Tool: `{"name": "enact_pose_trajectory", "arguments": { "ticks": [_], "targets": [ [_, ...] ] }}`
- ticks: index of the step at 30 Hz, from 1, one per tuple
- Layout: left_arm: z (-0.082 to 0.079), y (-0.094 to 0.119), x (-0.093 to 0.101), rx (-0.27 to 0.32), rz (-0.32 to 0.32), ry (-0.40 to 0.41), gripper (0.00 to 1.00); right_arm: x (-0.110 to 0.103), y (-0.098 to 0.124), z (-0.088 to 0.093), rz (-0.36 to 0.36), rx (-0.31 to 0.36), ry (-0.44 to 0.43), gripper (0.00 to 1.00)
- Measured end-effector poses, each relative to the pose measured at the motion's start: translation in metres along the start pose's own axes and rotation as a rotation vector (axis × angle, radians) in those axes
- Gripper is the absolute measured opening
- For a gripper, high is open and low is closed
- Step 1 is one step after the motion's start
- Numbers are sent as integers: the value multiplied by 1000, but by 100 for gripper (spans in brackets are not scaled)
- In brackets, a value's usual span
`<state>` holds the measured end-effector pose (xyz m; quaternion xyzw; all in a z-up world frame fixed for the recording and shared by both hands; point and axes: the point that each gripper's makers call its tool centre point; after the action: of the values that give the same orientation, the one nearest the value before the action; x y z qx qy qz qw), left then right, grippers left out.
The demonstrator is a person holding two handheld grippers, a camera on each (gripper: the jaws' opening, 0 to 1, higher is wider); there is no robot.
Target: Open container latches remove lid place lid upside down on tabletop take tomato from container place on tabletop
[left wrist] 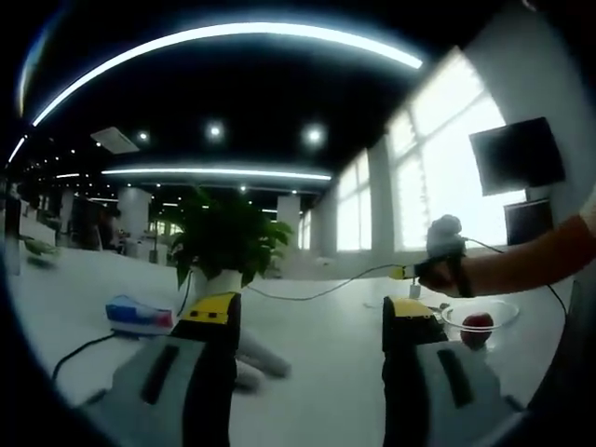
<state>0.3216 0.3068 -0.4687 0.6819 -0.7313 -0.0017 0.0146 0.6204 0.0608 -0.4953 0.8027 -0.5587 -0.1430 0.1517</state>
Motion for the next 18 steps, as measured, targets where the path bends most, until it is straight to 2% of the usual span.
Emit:
{"name": "enact_pose_trajectory", "arguments": {
  "ticks": [6,8,10,18],
  "targets": [
    [-2,0,-2,7,-9,-1,54,8,26,-11,-33,46,5,4],
    [-2,0,-4,6,-16,-5,55,12,34,-14,-47,61,3,7],
    [-2,-1,-5,9,-24,-3,55,14,42,-19,-52,83,43,15],
    [-4,-5,-4,14,-36,2,56,35,60,-27,-43,108,63,19]
  ]
}}
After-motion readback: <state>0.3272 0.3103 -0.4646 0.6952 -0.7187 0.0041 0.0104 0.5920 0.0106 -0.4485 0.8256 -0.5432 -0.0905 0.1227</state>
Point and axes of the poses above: the point that each gripper's makers call its tool centre point, and the gripper's own axes: y roughly backward along the fingers, x roughly to its right, z roughly out of its underside, and after that the axes turned 14 degrees about -x, right-handed
